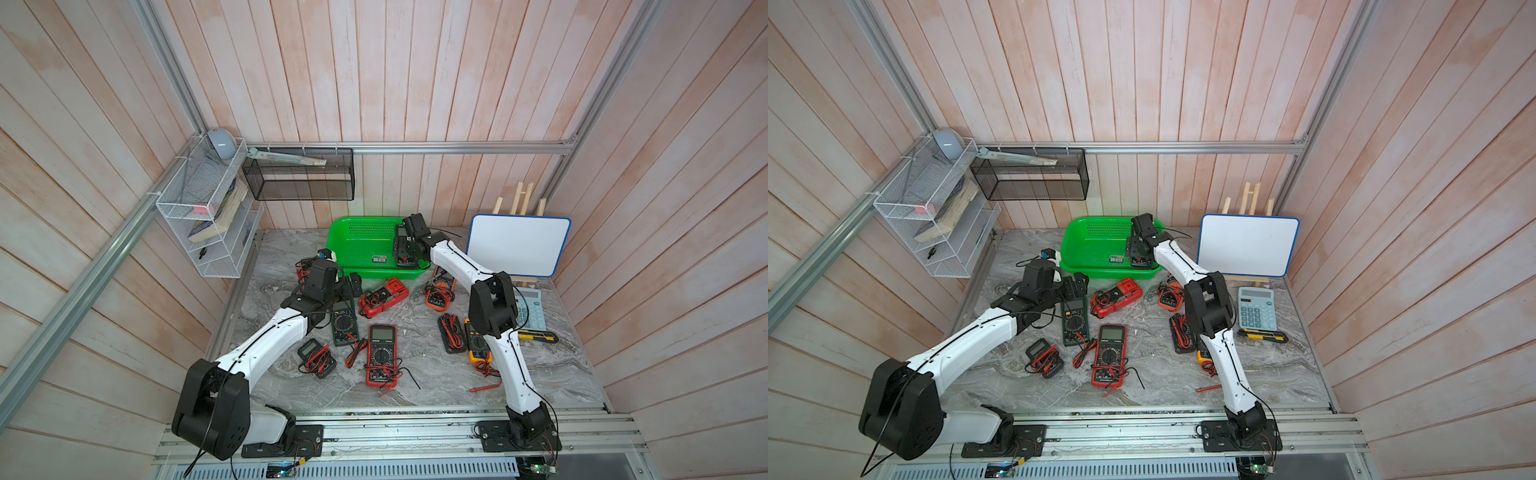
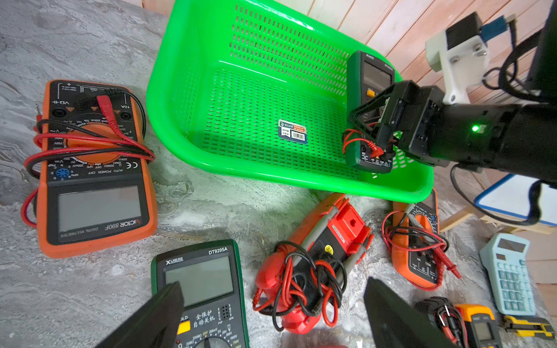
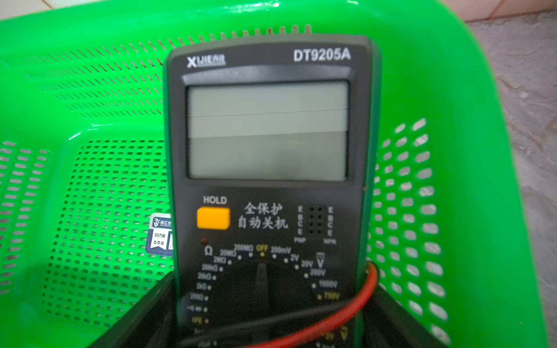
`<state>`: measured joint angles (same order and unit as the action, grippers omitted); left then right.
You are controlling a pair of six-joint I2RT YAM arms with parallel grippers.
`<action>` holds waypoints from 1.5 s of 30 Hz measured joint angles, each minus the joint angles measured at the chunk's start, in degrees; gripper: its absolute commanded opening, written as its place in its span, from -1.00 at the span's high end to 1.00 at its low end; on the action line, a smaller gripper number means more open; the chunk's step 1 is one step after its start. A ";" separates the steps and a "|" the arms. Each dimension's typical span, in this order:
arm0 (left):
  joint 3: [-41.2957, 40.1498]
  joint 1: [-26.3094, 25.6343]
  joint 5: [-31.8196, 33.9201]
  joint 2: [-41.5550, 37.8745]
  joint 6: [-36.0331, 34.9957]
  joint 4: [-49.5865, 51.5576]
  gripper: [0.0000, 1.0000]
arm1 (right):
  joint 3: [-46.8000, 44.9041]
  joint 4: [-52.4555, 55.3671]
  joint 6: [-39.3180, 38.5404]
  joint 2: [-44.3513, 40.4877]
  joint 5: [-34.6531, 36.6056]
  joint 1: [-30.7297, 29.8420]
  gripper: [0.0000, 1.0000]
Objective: Put the multimeter into the basket
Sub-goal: Place the multimeter in the basket.
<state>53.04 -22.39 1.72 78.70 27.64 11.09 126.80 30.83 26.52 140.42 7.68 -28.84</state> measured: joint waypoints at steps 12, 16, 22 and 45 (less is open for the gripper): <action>0.00 0.00 -0.02 2.45 0.00 -0.46 -0.99 | 2.23 0.66 1.46 3.06 0.63 0.57 -0.88; 0.00 0.00 -0.02 3.43 0.00 -0.66 -0.99 | 2.49 0.68 1.49 2.95 0.85 0.66 -0.89; 0.00 0.00 -0.24 3.50 -0.02 -1.99 -0.99 | 2.49 0.70 1.46 1.11 0.70 0.66 -0.89; 4.74 -0.96 -11.56 15.96 -10.64 -8.70 -0.99 | -66.58 -25.70 10.32 -48.92 -12.24 -2.23 -0.88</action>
<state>57.78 -23.35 -9.85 94.65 16.99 2.39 60.23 5.13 36.84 91.50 -4.56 -31.07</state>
